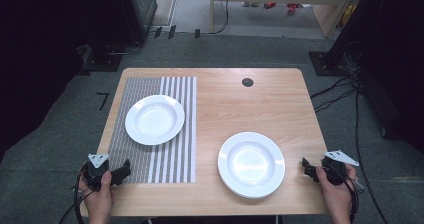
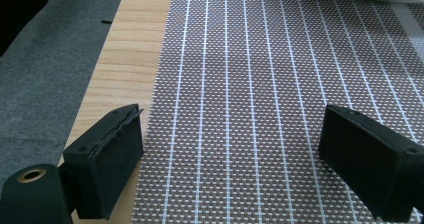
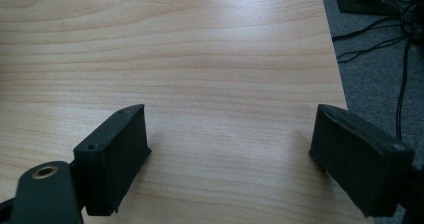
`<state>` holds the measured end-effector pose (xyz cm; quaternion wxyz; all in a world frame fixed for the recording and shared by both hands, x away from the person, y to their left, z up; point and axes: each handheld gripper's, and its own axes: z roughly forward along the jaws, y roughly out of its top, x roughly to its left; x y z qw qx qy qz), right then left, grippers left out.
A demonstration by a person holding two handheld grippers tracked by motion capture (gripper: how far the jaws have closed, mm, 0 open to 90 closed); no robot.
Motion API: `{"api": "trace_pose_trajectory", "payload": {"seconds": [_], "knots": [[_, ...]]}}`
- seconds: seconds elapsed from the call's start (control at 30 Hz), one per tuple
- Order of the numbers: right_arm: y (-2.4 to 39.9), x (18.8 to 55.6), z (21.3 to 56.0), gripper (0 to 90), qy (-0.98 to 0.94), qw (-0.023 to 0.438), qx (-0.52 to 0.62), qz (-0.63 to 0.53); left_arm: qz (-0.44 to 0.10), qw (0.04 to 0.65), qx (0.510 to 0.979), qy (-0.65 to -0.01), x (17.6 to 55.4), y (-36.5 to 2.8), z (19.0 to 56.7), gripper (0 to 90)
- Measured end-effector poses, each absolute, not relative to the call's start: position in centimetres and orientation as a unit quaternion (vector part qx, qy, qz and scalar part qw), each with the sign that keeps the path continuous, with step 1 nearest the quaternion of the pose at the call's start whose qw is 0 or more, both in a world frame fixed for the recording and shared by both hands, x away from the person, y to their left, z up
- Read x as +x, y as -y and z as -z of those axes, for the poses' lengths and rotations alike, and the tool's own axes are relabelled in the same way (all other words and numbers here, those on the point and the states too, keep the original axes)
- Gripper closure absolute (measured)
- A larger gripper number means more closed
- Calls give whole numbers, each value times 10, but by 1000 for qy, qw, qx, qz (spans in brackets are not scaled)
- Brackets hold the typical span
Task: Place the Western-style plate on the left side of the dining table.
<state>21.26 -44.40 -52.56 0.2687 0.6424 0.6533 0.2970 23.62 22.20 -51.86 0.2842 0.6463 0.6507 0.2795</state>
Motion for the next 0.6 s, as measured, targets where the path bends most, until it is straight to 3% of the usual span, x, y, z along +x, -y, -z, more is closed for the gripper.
{"api": "trace_pose_trajectory", "payload": {"seconds": [0.6], "knots": [[444,213,526,136,-655,268,642,-296,-279,284,647,-650,237,-222,519,103]]}}
